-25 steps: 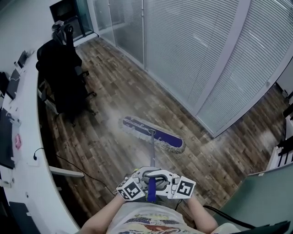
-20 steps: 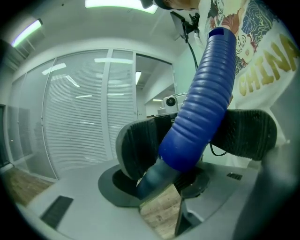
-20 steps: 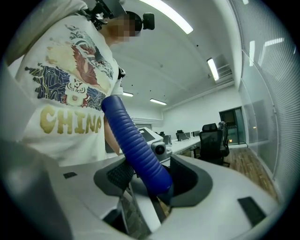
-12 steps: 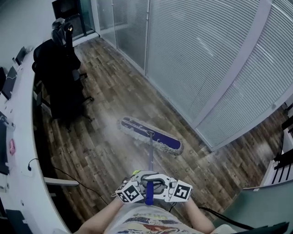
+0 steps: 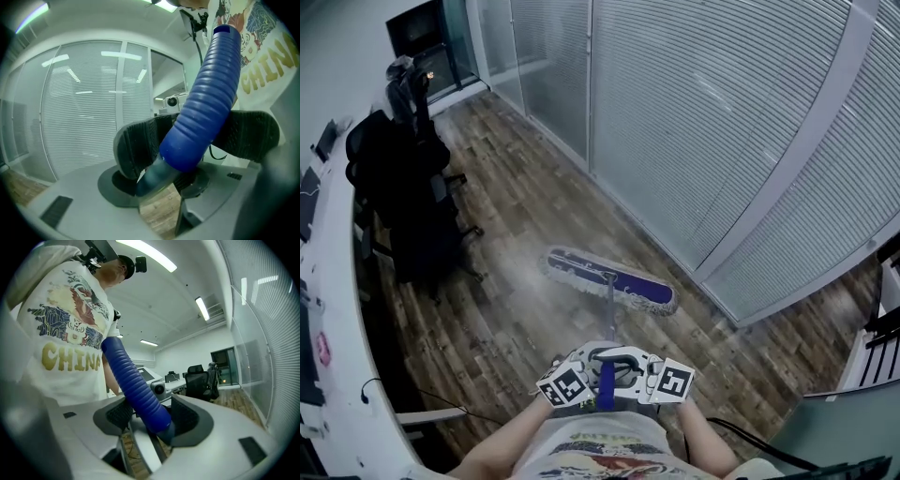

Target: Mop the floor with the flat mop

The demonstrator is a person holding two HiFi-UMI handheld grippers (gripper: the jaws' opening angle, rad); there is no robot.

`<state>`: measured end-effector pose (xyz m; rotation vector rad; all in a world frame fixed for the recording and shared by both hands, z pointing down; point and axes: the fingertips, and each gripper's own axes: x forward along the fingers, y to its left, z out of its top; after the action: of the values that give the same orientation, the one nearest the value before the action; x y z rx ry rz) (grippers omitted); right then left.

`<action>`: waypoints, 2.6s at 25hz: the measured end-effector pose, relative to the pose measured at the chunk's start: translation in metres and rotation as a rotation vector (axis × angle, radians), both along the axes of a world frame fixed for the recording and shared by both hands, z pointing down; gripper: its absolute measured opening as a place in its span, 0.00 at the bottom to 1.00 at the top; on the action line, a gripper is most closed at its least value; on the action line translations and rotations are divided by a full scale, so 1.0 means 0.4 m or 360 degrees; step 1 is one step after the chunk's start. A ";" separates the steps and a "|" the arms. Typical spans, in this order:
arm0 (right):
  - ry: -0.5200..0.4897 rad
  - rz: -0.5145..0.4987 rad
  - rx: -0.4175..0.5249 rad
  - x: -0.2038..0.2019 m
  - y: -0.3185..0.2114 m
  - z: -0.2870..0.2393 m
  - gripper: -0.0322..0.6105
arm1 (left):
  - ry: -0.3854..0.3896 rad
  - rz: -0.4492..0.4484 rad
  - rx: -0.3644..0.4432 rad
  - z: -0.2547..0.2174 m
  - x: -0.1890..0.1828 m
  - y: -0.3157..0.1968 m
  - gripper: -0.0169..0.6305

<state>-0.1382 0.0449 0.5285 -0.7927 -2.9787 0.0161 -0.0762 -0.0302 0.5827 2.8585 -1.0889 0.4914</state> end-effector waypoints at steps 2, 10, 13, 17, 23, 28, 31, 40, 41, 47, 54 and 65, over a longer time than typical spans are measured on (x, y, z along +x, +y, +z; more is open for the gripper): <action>0.0017 -0.0008 -0.0005 -0.020 -0.060 0.019 0.43 | -0.0016 0.0002 -0.0034 0.019 -0.019 -0.058 0.32; 0.0012 -0.0114 -0.0022 -0.108 -0.367 0.033 0.44 | -0.0033 -0.0101 -0.0072 0.039 -0.120 -0.375 0.32; 0.0019 -0.0175 -0.0059 -0.111 -0.503 0.006 0.44 | -0.0010 -0.0162 -0.0090 0.011 -0.128 -0.516 0.32; -0.0006 -0.0256 -0.0046 -0.109 -0.633 -0.033 0.43 | 0.0002 -0.0231 -0.0075 -0.029 -0.136 -0.651 0.32; -0.0001 -0.0368 -0.0063 -0.128 -0.698 -0.048 0.43 | 0.0003 -0.0326 -0.0117 -0.041 -0.169 -0.722 0.32; 0.0054 -0.0392 -0.0132 -0.147 -0.659 -0.042 0.43 | -0.0058 -0.0331 -0.0174 -0.022 -0.188 -0.685 0.32; 0.0086 -0.0420 -0.0146 -0.157 -0.608 -0.047 0.43 | -0.0045 -0.0363 -0.0179 -0.024 -0.201 -0.637 0.32; 0.0097 -0.0495 -0.0148 -0.203 -0.240 -0.062 0.42 | 0.0034 -0.0463 -0.0183 -0.061 -0.260 -0.280 0.32; 0.0092 -0.0518 -0.0127 -0.206 -0.189 -0.061 0.42 | 0.0040 -0.0479 -0.0187 -0.062 -0.266 -0.230 0.32; 0.0118 -0.0622 -0.0138 -0.227 0.076 -0.056 0.42 | 0.0102 -0.0562 -0.0225 -0.048 -0.291 0.035 0.31; 0.0082 -0.0605 -0.0090 -0.223 0.124 -0.054 0.42 | 0.0094 -0.0530 -0.0192 -0.056 -0.285 0.082 0.31; 0.0007 -0.0575 -0.0024 -0.211 -0.046 -0.072 0.40 | 0.0104 -0.0492 -0.0174 -0.065 -0.274 -0.082 0.31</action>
<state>-0.2225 0.0266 0.4997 -1.3153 -2.7860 0.0235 -0.1858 -0.0630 0.5566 2.5295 -1.4102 0.4183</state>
